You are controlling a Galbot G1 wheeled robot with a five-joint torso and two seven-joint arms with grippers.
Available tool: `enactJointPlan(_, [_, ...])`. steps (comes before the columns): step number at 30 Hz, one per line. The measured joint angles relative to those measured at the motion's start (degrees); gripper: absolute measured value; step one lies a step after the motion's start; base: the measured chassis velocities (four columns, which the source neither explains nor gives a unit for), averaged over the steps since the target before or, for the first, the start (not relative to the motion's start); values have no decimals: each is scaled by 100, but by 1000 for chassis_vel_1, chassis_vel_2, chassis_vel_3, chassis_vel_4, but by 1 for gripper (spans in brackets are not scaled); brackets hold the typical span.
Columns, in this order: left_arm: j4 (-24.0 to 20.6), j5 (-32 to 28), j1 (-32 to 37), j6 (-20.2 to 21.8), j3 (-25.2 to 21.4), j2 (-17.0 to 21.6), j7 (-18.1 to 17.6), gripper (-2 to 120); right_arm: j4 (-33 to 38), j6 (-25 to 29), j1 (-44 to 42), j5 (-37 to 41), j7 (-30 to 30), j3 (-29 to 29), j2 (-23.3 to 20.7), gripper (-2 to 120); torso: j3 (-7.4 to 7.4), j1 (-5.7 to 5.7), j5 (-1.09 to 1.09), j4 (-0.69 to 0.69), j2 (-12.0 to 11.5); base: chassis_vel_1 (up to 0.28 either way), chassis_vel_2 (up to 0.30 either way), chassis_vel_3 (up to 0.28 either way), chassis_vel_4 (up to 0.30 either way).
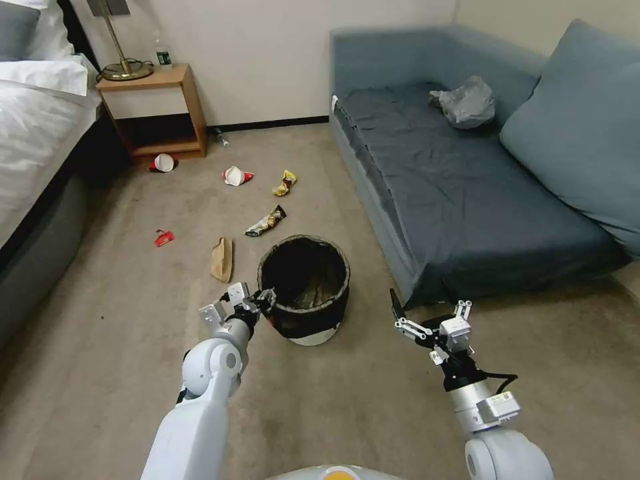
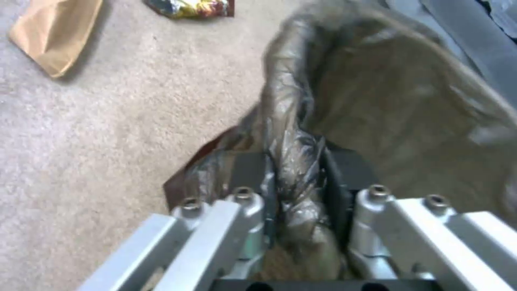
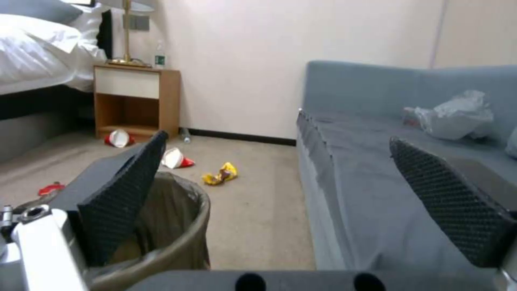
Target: Pick up the trash can from the floor.
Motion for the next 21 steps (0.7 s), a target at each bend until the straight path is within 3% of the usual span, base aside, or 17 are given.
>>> enactJointPlan(3, [12,117,29,-84,2,6,-11,7,2,6,-9,12,-3,1,-2,100,1,0,-5,-1,-1,0,0,0,0])
enactJointPlan(8, [-69,351,114,-391,-13,66,15,6,-4,20,-6,15,-4,-2,-2,100,1,0,-5,-2,0,0,0,0,0])
enactJointPlan(10, [-266,559,230,-654,-66,139,80,6,-22,36,-2,12,-6,-19,4,100,1,0,-4,0,-1,0,0,0,0])
enactJointPlan(21, [-1203,1015,700,-1149,22,241,310,6,-15,37,50,12,5,-54,28,100,1,0,-2,-2,0,0,0,0,0])
